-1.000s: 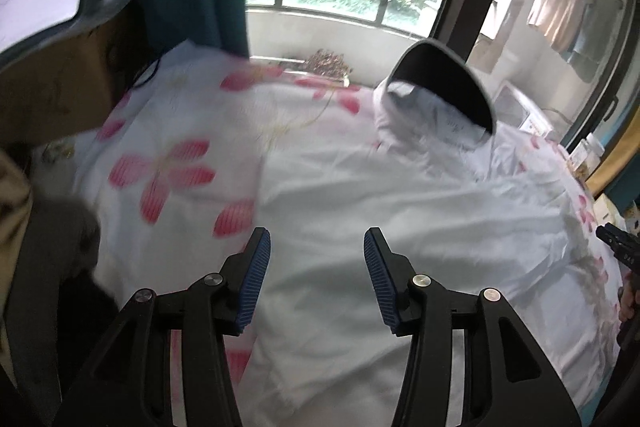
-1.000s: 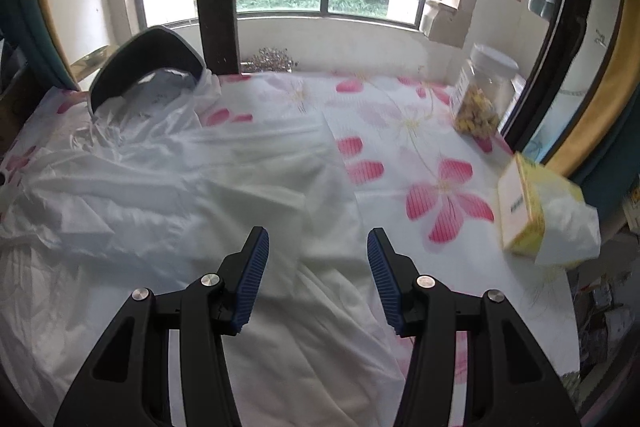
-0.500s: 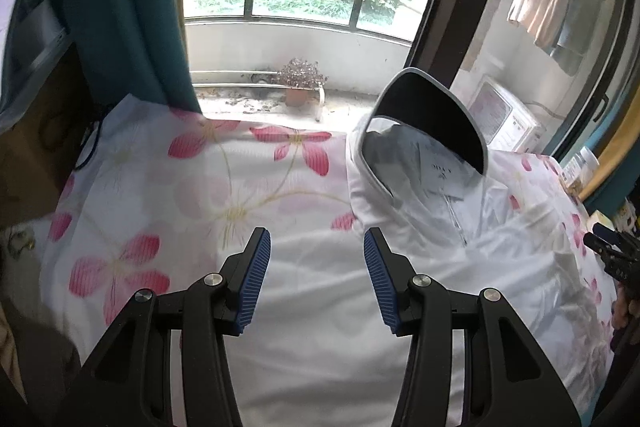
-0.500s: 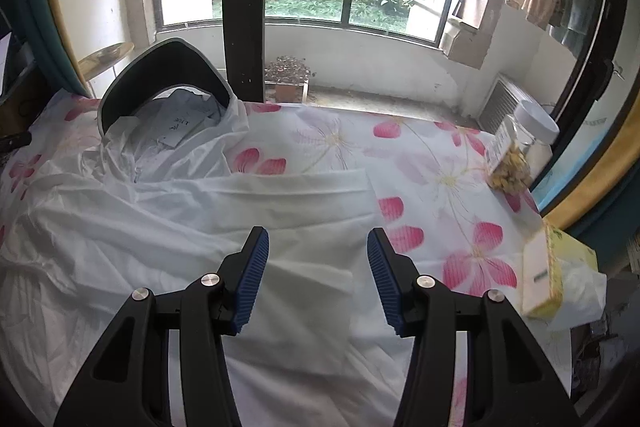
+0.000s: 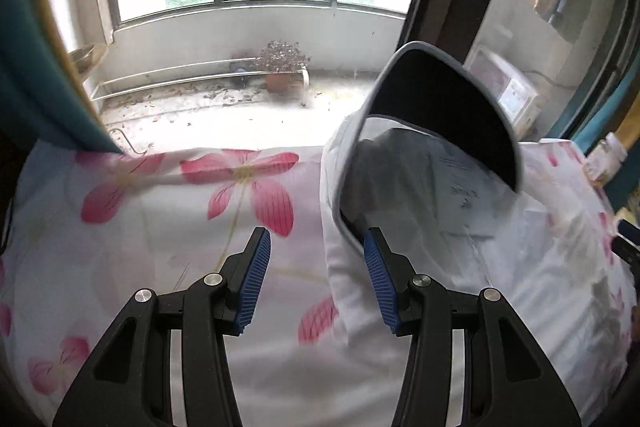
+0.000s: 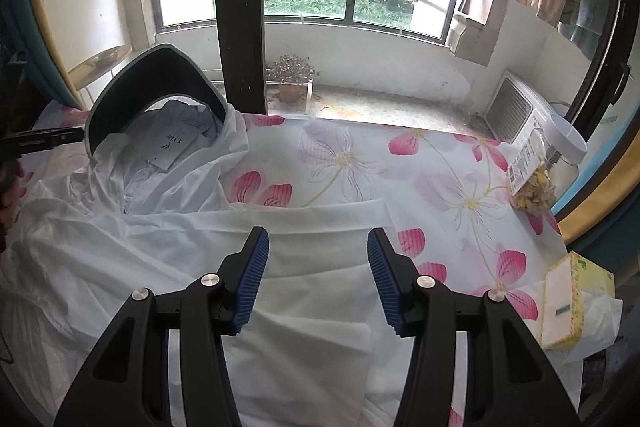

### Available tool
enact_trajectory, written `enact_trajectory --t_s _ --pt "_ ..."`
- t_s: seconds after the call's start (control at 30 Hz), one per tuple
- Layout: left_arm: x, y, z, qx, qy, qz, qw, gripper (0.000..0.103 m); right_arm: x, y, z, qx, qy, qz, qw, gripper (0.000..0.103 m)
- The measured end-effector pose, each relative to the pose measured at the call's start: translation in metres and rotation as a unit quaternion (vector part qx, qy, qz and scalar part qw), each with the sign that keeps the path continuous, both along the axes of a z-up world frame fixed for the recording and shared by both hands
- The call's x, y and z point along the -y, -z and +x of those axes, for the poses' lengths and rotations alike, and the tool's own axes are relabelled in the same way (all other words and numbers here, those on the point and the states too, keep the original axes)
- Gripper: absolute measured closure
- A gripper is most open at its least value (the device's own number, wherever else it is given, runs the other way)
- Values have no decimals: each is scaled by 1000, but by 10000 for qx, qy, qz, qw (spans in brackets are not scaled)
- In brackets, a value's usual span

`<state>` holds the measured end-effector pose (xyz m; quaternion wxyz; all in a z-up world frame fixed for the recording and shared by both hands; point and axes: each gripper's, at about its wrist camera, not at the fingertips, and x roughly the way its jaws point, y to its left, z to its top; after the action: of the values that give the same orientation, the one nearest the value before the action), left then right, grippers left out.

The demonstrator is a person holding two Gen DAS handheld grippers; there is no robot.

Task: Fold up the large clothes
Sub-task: 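Move the left gripper to the jacket hood edge and close on it, then lift the hood with the left gripper and carry it over the jacket body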

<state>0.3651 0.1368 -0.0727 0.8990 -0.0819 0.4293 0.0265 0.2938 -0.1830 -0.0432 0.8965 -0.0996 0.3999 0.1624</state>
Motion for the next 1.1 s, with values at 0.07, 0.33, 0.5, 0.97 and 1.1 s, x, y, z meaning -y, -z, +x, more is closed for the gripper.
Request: enact_trajectory --t_s 0.07,0.33,0.5,0.97,1.1 --pt "-1 4 8 23 -26 -158 9999 52 -2 3 3 -28 5 -19 10000 52" --pt "9 7 33 322 164 102 9993 99 -5 14 9 -198 33 -4 9998 52" --pt "24 0 16 661 432 333 9963 100 -8 14 10 -182 -29 135 9997 52" --pt "58 -2 -45 987 1303 1097 9804 100 -71 -21 50 356 -672 391 9963 52" --pt "58 -7 -52 1133 1444 1121 9766 100 -105 -37 63 491 -1043 549 9918 34"
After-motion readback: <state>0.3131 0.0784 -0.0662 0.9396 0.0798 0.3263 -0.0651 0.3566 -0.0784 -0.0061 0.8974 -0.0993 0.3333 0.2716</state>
